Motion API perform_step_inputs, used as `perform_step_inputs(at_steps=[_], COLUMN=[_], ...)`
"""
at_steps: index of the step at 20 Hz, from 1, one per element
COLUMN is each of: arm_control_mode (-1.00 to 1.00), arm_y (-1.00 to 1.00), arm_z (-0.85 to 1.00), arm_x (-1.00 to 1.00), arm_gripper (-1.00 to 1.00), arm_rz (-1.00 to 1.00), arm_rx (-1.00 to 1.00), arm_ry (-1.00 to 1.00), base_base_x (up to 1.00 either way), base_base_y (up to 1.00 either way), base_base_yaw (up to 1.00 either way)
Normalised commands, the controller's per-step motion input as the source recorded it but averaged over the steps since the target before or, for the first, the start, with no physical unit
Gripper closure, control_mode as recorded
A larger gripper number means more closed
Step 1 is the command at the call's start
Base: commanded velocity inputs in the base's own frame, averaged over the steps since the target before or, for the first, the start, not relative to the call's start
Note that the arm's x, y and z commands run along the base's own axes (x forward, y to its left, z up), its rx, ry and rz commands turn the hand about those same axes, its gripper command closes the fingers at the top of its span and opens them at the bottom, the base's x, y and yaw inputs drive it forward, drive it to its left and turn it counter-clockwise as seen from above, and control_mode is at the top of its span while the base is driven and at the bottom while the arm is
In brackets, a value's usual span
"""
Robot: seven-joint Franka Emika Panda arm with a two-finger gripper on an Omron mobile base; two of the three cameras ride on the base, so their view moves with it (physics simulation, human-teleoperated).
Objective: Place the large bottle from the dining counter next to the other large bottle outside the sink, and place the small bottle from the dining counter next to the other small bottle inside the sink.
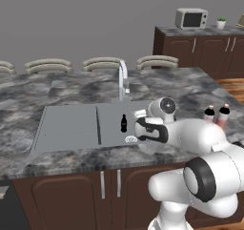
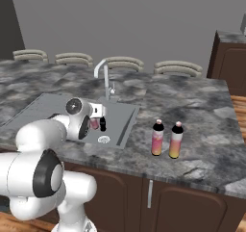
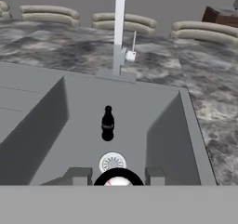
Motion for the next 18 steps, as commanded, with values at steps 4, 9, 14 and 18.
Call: perform_step_inputs(at_steps=[4, 9, 14, 18], arm_control_mode=[-1.00, -1.00, -1.00, -1.00], arm_y=[-0.11, -0.07, -0.06, -0.10], arm_z=[-0.28, -0.30, -0.25, -0.17], arm_x=[0.18, 0.19, 0.16, 0.13], arm_gripper=[1.00, 1.00, 1.00, 1.00], arm_rz=[-0.02, -0.01, -0.01, -0.01], arm_rx=[0.00, 0.00, 0.00, 0.00], arm_ry=[0.00, 0.00, 0.00, 0.00], base_base_x=[0.00, 0.00, 0.00, 0.00], base_base_y=[0.00, 0.00, 0.00, 0.00], base_base_yaw=[0.00, 0.00, 0.00, 0.00])
